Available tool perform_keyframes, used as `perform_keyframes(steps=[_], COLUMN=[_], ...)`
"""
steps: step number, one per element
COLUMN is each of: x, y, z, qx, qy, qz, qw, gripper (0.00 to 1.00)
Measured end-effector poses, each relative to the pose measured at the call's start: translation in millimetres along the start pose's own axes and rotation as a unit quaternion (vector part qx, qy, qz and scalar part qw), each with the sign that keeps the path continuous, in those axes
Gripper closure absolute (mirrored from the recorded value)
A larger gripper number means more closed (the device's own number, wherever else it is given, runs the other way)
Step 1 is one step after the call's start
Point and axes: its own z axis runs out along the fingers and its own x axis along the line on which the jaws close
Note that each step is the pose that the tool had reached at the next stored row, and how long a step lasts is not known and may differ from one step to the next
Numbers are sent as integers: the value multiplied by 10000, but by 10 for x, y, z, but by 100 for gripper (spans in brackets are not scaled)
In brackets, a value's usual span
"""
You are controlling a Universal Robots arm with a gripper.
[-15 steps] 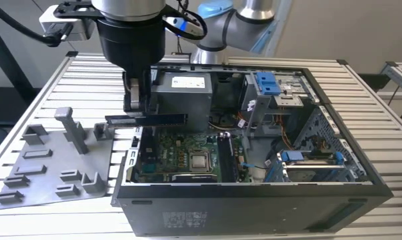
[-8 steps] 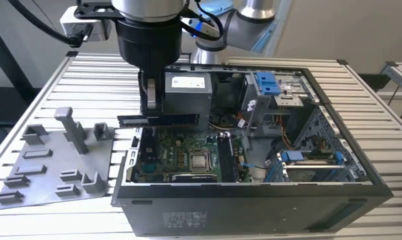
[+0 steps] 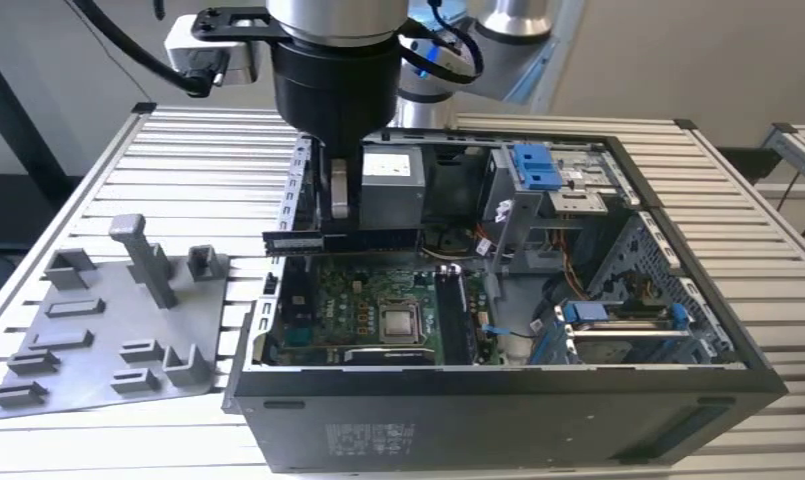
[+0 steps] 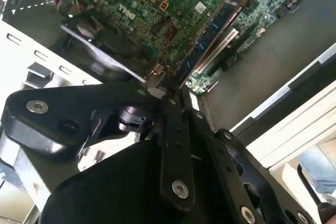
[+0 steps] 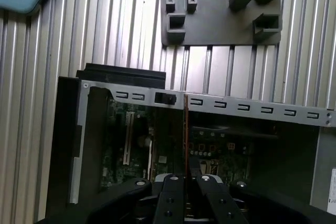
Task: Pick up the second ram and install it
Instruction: 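Pick up the second ram and move it above second insertion slot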
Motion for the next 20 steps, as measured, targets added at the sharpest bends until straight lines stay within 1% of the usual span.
perform_keyframes(steps=[10,13,20], x=[27,32,41], y=[-312,-375,-484], z=[-5,0,13], qx=[0,1,2], qy=[0,-2,-6], qz=[2,22,111], qw=[10000,10000,9999], gripper=[85,85,85])
